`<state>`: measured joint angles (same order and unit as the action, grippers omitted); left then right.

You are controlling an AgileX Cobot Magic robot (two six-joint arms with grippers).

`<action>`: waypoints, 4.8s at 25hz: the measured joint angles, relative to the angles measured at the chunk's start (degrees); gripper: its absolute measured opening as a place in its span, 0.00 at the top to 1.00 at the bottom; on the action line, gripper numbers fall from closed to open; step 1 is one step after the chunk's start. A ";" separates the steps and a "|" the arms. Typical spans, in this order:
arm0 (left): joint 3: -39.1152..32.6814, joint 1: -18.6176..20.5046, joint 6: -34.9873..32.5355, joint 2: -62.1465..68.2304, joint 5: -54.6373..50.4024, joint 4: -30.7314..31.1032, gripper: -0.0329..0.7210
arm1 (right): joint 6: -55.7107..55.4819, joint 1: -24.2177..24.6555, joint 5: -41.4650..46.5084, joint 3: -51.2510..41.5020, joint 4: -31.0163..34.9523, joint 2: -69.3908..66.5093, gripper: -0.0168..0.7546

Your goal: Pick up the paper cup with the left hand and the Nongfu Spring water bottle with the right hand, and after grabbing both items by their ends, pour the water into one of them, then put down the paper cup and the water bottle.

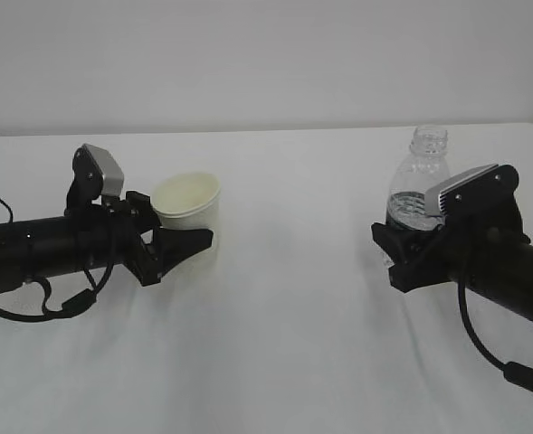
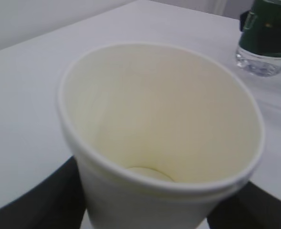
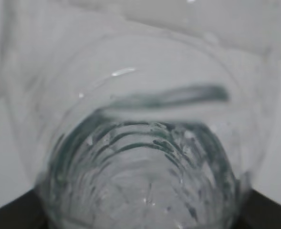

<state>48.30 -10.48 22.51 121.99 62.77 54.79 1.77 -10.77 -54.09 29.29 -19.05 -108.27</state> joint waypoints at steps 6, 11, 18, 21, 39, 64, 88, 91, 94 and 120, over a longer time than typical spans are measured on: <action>-0.13 -3.00 1.98 0.00 0.29 4.92 0.30 | 0.00 0.00 0.12 0.00 -2.24 0.00 0.39; -0.13 -5.74 2.24 0.00 0.42 5.80 0.30 | 0.72 0.00 1.00 0.00 -2.58 0.00 0.39; -0.13 -8.69 2.24 0.00 0.67 6.27 0.30 | 1.94 0.00 2.27 0.00 -4.07 0.04 0.39; -0.13 -10.20 1.36 0.00 1.34 6.39 0.30 | 2.80 0.00 3.12 0.00 -5.01 0.04 0.39; -0.13 -14.31 -0.25 0.00 2.63 6.18 0.30 | 10.65 0.00 2.56 0.13 -8.57 0.04 0.39; -0.13 -14.31 -0.04 0.00 2.63 5.96 0.30 | 17.43 -3.23 11.88 11.48 -14.46 0.04 0.39; -0.13 -14.31 0.60 0.00 2.75 7.20 0.31 | 36.16 -3.23 9.13 14.75 -14.80 0.04 0.39; -0.13 -14.31 0.60 0.00 2.75 7.42 0.31 | 38.33 -3.23 8.59 14.75 -14.82 0.04 0.39; -0.13 -14.31 0.60 0.00 2.75 7.42 0.31 | 40.32 -3.23 8.59 14.75 -14.82 0.04 0.39; -0.13 -14.31 0.73 -1.58 2.75 11.93 0.31 | 55.16 -3.23 6.05 14.75 -13.63 0.04 0.39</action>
<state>48.17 -24.79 23.24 120.41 65.52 66.72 56.93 -14.00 -48.03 44.04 -32.69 -108.23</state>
